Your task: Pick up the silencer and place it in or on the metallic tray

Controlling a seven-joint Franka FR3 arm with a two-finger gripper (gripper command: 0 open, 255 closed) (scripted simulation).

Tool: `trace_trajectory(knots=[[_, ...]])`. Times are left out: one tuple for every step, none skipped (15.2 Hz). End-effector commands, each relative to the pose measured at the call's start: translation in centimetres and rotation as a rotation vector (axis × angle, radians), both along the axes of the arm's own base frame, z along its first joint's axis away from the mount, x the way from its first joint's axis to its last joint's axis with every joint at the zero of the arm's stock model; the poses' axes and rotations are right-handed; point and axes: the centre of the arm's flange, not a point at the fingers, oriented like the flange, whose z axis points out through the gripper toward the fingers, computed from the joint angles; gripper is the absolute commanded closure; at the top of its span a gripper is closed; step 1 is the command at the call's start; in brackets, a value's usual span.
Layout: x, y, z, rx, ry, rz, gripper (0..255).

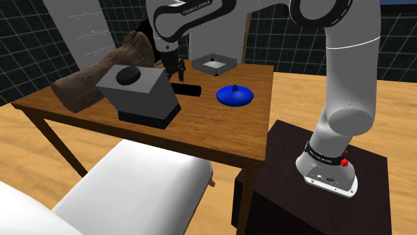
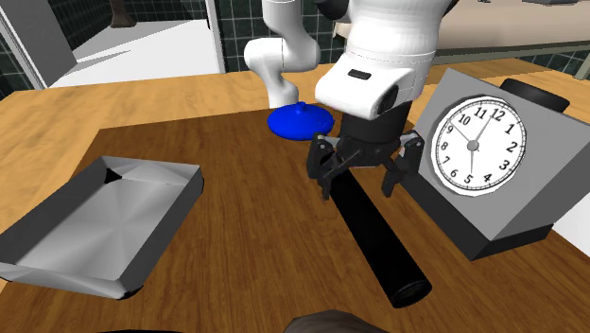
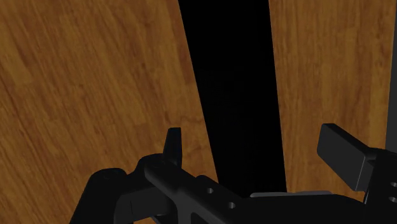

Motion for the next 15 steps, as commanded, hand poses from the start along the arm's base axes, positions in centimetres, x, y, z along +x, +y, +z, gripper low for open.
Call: trace_trajectory(knots=[[0.1, -0.1, -1.2, 0.0, 0.0, 0.0, 0], [0.1, -0.1, -1.7, 0.0, 0.0, 0.0, 0], [0.1, -0.1, -2.2, 0.0, 0.0, 0.0, 0], [0.1, -0.1, -2.5, 0.0, 0.0, 0.0, 0], [0.1, -0.1, -2.5, 0.0, 0.0, 0.0, 0], [0.1, -0.1, -2.5, 0.0, 0.0, 0.0, 0], [0.1, -0.1, -2.5, 0.0, 0.0, 0.0, 0], [0.1, -0.1, -2.5, 0.0, 0.0, 0.0, 0], [0.1, -0.1, -2.5, 0.0, 0.0, 0.0, 0], [0.1, -0.1, -2.5, 0.0, 0.0, 0.0, 0], [0.1, -0.1, -2.5, 0.0, 0.0, 0.0, 0], [0.1, -0.1, -2.5, 0.0, 0.0, 0.0, 255], [0.1, -0.1, -2.5, 0.0, 0.0, 0.0, 255], [0.1, -0.1, -2.5, 0.0, 0.0, 0.0, 255], [0.1, -0.1, -2.5, 0.0, 0.0, 0.0, 255]])
